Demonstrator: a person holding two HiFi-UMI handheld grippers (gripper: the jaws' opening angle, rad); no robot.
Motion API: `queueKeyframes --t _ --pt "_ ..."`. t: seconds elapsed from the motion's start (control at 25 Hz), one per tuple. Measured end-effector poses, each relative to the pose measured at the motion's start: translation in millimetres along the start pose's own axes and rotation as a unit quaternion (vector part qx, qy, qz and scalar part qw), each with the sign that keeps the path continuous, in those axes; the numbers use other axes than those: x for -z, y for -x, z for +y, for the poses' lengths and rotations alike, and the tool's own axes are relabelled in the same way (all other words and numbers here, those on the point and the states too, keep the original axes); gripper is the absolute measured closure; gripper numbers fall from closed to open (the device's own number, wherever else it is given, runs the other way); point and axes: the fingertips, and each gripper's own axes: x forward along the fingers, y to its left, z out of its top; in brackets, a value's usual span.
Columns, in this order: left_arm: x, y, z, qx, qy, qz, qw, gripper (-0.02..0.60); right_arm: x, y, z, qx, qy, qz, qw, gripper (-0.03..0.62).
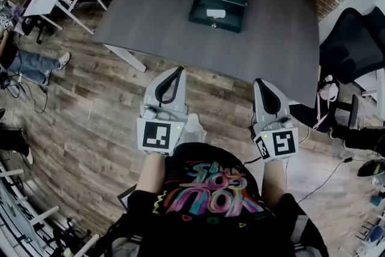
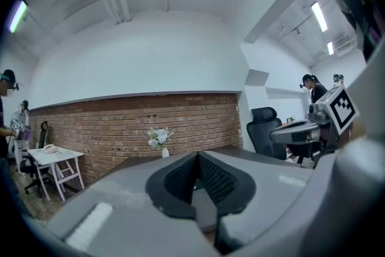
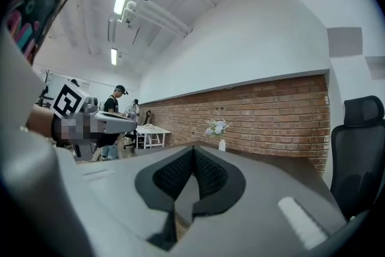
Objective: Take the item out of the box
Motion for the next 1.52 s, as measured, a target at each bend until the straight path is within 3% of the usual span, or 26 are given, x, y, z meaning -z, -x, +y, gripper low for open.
queueKeyframes --t 0.4,0.84,1.16,1.52 --pt "4.2 -45.2 58.8 0.032 0.002 0.007 0.9995 0.581 2.1 -61.7 2.4 0.035 -0.016 0.013 0.999 0.592" --pt "28.7 -73.1 71.5 0.052 0.015 0.031 0.9981 0.581 22.5 -81.5 -14.6 0.065 -0.043 0.037 0.996 0.592" --pt "34.0 -125.5 85.9 0.056 0.015 0.037 0.9977 0.581 34.6 -125.9 -47.9 0.068 -0.05 0.045 0.995 0.592" --pt "29.1 -228.7 104.4 0.062 0.008 0.043 0.9971 0.581 36.5 -200.9 -115.9 0.065 -0.052 0.056 0.995 0.592"
